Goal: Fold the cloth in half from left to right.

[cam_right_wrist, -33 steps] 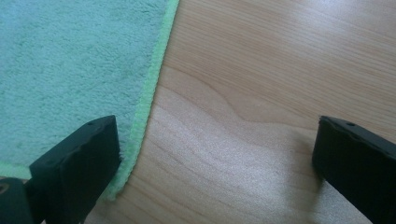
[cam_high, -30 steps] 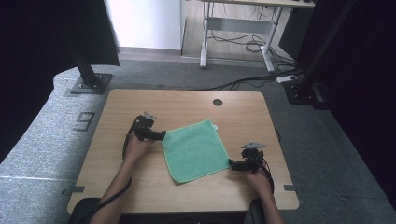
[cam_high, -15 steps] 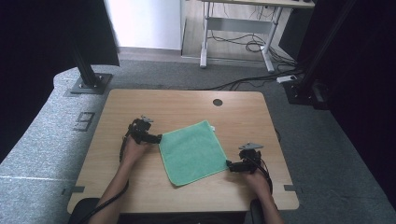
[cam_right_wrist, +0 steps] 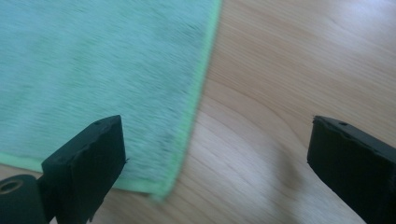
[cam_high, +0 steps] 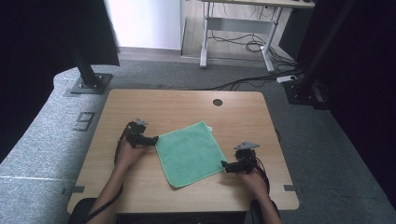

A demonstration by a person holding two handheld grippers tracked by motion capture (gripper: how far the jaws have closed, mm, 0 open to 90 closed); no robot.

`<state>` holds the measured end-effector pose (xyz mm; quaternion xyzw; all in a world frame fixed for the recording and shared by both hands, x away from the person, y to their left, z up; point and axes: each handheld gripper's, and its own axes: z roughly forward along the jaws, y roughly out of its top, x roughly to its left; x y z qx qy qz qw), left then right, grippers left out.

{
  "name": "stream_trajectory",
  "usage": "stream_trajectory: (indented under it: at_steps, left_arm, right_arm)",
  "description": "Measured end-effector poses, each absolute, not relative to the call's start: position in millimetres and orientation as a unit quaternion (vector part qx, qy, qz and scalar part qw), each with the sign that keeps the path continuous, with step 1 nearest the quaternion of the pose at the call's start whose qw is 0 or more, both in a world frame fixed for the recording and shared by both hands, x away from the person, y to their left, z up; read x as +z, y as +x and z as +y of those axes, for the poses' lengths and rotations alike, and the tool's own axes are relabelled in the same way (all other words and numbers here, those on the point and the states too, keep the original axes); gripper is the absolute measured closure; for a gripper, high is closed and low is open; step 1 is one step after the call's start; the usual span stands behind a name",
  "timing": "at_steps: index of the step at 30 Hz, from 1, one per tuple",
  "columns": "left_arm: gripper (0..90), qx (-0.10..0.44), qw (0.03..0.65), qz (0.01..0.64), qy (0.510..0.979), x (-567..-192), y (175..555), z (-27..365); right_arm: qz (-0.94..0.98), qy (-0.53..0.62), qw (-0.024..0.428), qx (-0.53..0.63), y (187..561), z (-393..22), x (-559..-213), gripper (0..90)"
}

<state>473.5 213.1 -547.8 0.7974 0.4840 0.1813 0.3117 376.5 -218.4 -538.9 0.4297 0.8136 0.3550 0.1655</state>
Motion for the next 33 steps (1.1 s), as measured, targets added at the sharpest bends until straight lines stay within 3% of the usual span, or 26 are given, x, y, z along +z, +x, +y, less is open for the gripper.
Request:
stream_trajectory:
  at_steps: [33]
  left_arm:
    - [4.3,0.181,0.311,0.483,0.798,-548,474,213]
  right_arm:
    - [0.877,0.277,0.061,0.387,345,-104,-523,13.7]
